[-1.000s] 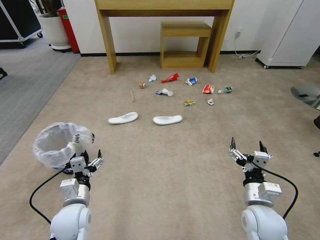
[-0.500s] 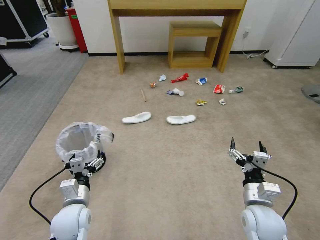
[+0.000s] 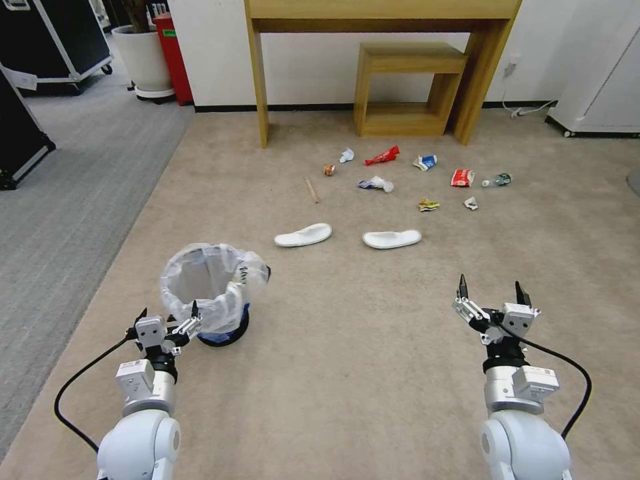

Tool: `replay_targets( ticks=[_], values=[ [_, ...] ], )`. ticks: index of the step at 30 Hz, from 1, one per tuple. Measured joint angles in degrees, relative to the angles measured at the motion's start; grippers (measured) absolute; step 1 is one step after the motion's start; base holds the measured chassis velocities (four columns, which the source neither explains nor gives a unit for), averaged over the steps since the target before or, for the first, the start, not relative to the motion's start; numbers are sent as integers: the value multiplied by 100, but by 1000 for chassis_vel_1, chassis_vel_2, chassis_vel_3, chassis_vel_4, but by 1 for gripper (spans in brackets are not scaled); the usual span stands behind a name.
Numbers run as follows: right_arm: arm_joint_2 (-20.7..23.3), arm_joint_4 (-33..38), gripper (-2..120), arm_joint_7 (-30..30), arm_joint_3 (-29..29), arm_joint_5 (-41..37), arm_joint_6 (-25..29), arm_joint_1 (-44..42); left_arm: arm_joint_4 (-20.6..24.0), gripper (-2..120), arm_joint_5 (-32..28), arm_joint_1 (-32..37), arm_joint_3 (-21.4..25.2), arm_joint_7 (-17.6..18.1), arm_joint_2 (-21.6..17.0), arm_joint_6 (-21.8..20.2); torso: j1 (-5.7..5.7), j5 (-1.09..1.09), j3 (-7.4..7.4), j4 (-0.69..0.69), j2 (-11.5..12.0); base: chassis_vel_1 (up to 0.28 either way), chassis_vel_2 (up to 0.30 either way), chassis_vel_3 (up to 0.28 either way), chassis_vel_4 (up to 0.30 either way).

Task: Pick up the trash bin and place the garbage on the floor into it.

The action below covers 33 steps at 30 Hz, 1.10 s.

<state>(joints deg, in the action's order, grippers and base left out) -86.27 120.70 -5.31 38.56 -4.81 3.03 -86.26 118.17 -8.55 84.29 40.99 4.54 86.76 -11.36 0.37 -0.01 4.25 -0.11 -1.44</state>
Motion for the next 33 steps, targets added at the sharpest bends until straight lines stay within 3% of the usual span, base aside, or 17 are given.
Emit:
replay_targets(
  ticks=[19,25,33],
  values=[
    [212,110,100,-15,23,-178,-37,-22,213,100,-385,20,12,-23,-241,-159,-1,2,0,-1,0,0,0,0,0],
    [406,-9,100,-20,18,-377,-125,121,-50,100,-591,-43,64,-35,-629,-117,-1,1,0,-1,0,0,0,0,0],
    [537,-76,100,-24,15,-495,-180,155,-152,100,-632,-108,49,-38,-694,-101,-1,2,0,-1,0,0,0,0,0]
  ],
)
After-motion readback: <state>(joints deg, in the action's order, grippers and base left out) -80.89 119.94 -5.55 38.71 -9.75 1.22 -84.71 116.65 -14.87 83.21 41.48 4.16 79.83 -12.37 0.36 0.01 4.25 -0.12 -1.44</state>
